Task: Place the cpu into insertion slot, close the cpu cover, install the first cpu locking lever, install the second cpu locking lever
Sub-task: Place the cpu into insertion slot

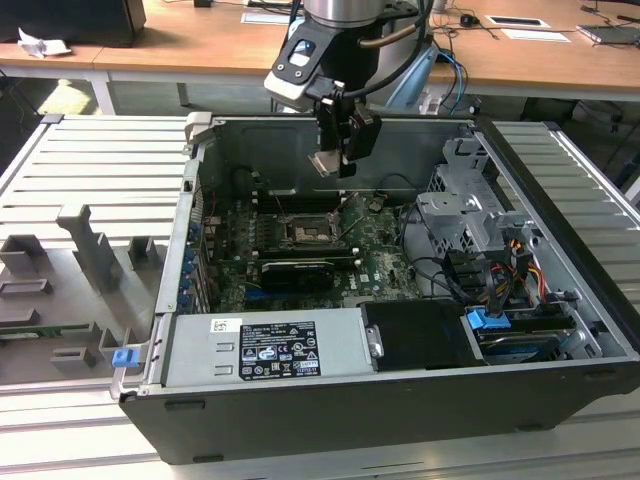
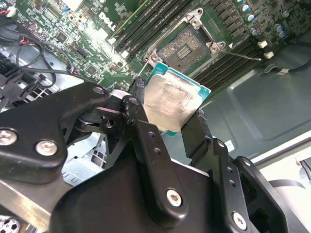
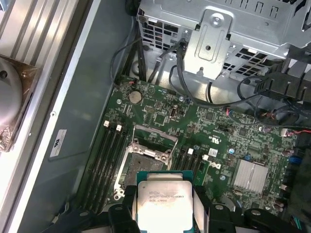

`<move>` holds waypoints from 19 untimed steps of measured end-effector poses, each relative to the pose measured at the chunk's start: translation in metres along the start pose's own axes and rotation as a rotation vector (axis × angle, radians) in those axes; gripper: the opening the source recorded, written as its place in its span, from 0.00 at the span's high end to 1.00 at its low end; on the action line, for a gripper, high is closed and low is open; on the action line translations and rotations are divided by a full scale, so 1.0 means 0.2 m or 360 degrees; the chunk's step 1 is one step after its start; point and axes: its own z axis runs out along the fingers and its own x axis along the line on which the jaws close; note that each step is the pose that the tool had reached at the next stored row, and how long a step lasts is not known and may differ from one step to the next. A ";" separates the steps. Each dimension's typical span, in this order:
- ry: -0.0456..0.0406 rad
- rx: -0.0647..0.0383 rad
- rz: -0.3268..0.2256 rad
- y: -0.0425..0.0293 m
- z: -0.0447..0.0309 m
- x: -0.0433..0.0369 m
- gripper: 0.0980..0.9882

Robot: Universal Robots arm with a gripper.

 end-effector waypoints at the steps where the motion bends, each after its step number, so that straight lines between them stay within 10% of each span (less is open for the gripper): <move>1: 0.0000 0.0000 0.0003 0.000 0.001 0.000 0.50; 19: -0.0008 -0.0002 0.0089 -0.002 0.023 -0.001 0.50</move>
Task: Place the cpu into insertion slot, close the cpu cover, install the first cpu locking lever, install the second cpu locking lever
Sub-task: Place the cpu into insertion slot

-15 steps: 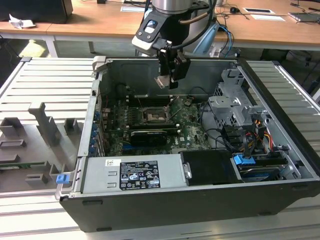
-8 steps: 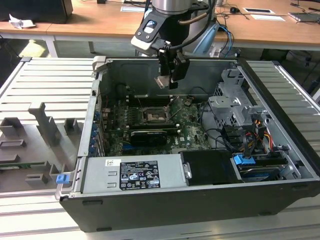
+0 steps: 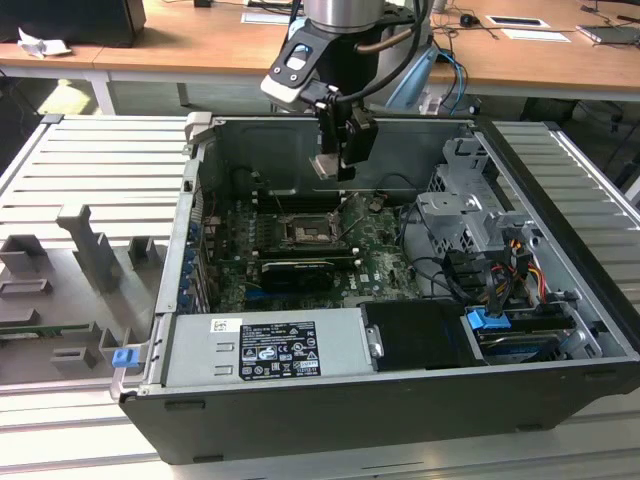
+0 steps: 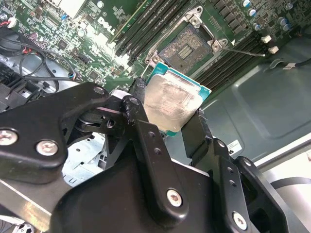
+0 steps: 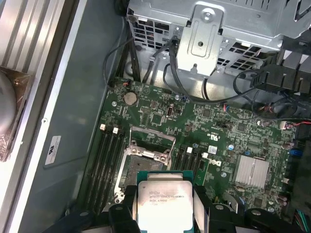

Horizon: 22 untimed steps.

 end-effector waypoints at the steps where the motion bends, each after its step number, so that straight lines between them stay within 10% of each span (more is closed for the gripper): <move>1: 0.0000 0.0000 0.0000 0.000 0.001 0.000 0.50; 22: -0.0001 0.0000 0.0018 -0.003 0.032 -0.001 0.50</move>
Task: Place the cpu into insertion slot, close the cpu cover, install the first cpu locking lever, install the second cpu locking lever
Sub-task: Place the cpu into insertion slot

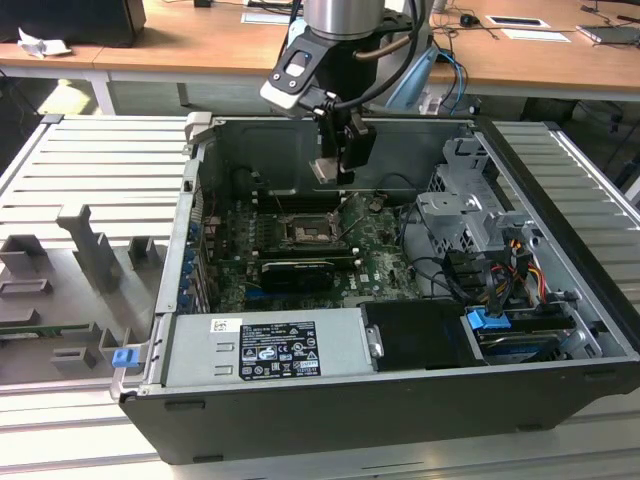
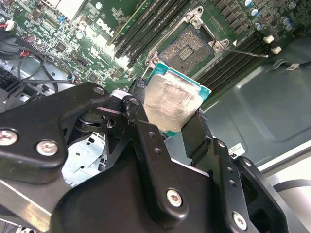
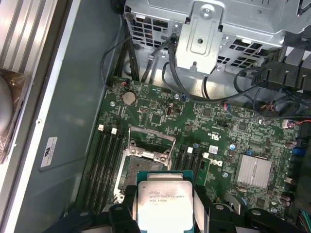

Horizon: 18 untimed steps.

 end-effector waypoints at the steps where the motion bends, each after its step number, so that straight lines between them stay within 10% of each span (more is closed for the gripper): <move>1: 0.0000 0.0000 0.0001 0.000 0.001 0.000 0.50; 18: -0.0001 0.0000 0.0009 -0.004 0.044 -0.001 0.50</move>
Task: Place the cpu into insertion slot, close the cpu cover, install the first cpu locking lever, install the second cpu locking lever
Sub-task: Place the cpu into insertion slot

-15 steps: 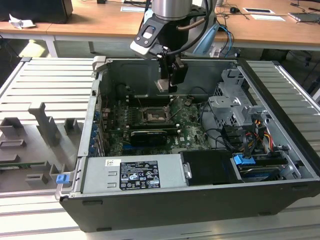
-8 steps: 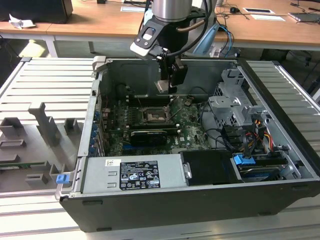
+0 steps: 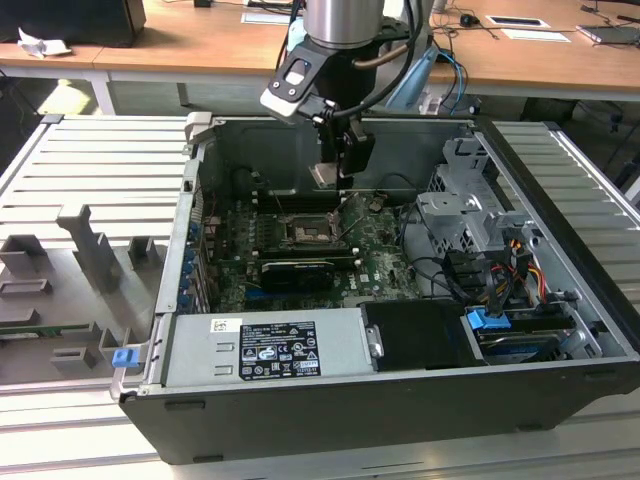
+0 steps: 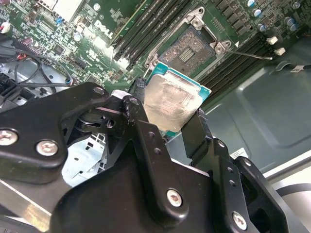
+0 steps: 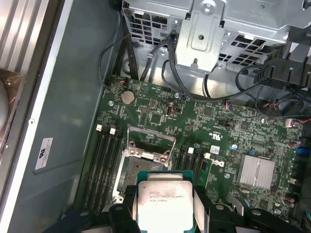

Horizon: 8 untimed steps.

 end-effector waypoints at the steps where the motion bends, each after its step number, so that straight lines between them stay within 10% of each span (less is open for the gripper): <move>1: -0.0002 0.0000 0.0020 -0.001 0.006 0.000 0.50; 8: -0.0006 -0.0002 0.0074 -0.032 0.020 0.007 0.50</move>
